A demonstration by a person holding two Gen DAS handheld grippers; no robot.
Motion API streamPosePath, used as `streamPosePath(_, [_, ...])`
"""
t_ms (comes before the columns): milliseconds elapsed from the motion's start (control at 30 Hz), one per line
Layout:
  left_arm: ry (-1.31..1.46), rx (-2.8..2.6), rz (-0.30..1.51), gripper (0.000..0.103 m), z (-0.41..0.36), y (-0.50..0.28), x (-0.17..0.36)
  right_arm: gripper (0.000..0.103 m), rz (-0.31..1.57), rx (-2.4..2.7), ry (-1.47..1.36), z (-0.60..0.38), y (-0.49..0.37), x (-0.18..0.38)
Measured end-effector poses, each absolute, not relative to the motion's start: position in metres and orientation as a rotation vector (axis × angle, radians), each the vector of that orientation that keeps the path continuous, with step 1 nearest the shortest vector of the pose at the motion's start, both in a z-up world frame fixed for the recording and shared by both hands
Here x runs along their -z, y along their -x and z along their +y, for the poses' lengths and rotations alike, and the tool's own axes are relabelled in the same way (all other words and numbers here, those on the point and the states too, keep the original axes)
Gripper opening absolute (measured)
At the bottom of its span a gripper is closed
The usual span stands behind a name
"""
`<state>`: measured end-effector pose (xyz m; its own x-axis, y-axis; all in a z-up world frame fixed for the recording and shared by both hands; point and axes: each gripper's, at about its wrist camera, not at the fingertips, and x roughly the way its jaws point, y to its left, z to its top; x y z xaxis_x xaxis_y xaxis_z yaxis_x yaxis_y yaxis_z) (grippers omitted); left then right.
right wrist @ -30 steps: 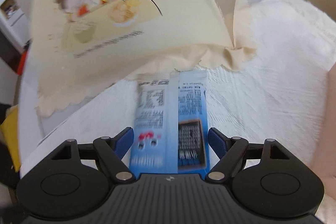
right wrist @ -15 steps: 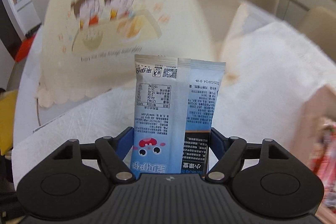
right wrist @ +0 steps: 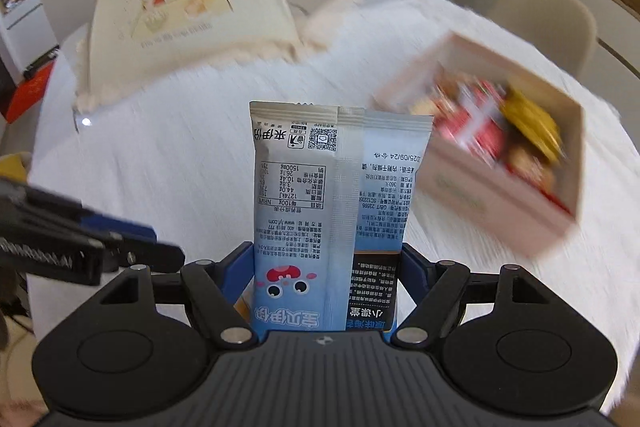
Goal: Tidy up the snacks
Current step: 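Grasp the blue bar packet with the right tool while the left grasps the wrapped bread stick, then lower the bread stick into the pink box with the left tool while the right holds the blue packet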
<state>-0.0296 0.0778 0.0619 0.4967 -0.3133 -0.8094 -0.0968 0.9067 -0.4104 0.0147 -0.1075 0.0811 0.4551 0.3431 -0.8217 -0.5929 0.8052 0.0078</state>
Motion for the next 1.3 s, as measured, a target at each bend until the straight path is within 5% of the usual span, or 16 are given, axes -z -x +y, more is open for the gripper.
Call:
streamPosePath(133, [0.304, 0.174, 1.101, 0.044, 0.038, 0.025, -0.058, 0.076, 1.035, -0.553, 0.205, -0.133, -0.012, -0.069])
streamPosePath(233, [0.237, 0.164, 1.118, 0.049, 0.022, 0.021, -0.05, 0.076, 1.081, -0.48, 0.2, -0.149, -0.005, -0.06])
streamPosePath(300, [0.205, 0.146, 1.123, 0.04, 0.019, 0.018, -0.047, 0.078, 1.101, -0.451, 0.175, -0.159, -0.002, -0.057])
streamPosePath(633, [0.185, 0.108, 1.138, 0.041, 0.017, 0.016, -0.04, 0.084, 1.195, -0.533, 0.075, -0.17, 0.017, -0.041])
streamPosePath(1300, [0.275, 0.057, 1.091, 0.039, 0.044, -0.007, -0.032, 0.09, 1.04, -0.425, 0.193, -0.155, 0.046, -0.027])
